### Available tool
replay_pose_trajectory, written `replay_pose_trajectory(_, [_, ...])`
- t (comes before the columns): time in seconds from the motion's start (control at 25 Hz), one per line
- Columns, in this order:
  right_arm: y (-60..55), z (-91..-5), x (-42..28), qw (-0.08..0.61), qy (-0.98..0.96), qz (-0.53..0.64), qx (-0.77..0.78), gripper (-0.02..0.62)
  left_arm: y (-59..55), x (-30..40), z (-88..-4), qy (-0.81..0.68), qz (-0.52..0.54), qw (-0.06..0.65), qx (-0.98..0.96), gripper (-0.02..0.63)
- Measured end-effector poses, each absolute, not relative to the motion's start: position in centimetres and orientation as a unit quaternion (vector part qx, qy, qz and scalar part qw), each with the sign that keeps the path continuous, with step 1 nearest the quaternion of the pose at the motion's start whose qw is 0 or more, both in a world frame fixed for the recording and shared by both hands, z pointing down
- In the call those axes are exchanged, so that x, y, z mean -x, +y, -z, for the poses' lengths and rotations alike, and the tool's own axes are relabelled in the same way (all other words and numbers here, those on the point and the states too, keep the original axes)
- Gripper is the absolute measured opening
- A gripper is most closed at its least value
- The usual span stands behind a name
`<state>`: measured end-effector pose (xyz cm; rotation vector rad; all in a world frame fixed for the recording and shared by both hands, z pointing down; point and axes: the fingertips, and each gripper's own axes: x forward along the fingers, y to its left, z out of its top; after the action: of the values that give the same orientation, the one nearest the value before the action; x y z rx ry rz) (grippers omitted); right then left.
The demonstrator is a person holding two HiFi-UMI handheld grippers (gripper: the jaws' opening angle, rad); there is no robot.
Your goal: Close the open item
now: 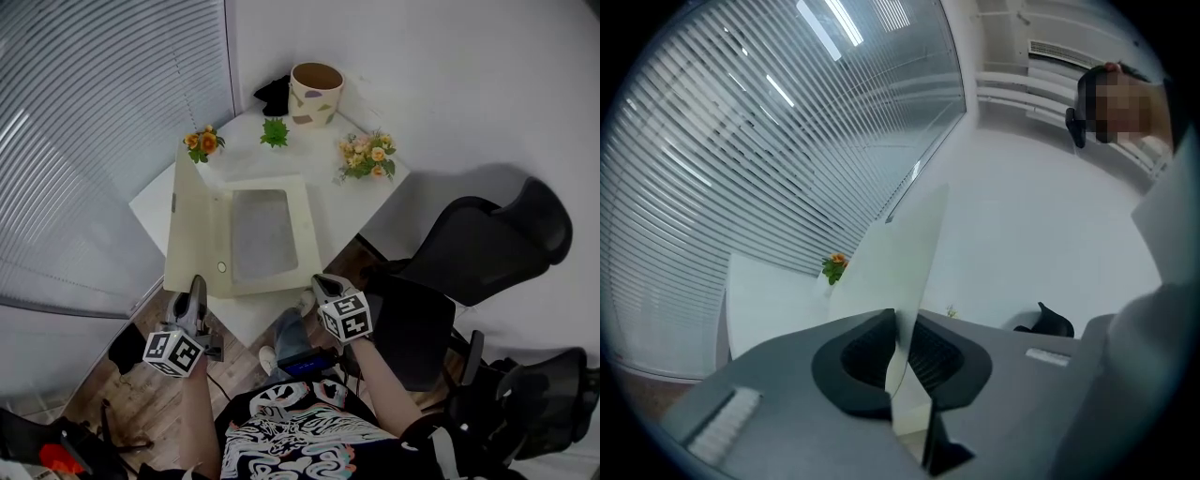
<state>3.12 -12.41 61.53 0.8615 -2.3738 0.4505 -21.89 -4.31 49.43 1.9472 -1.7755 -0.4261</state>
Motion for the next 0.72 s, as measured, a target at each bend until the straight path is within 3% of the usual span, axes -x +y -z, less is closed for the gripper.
replay_pose_trajectory(0.72, [-12.5, -61.5, -3.1, 0.277, -0.886, -0.191, -0.32, 0.003, -5.7, 18.6, -48.8, -0.603, 0.135, 0.233, -0.751, 0.032])
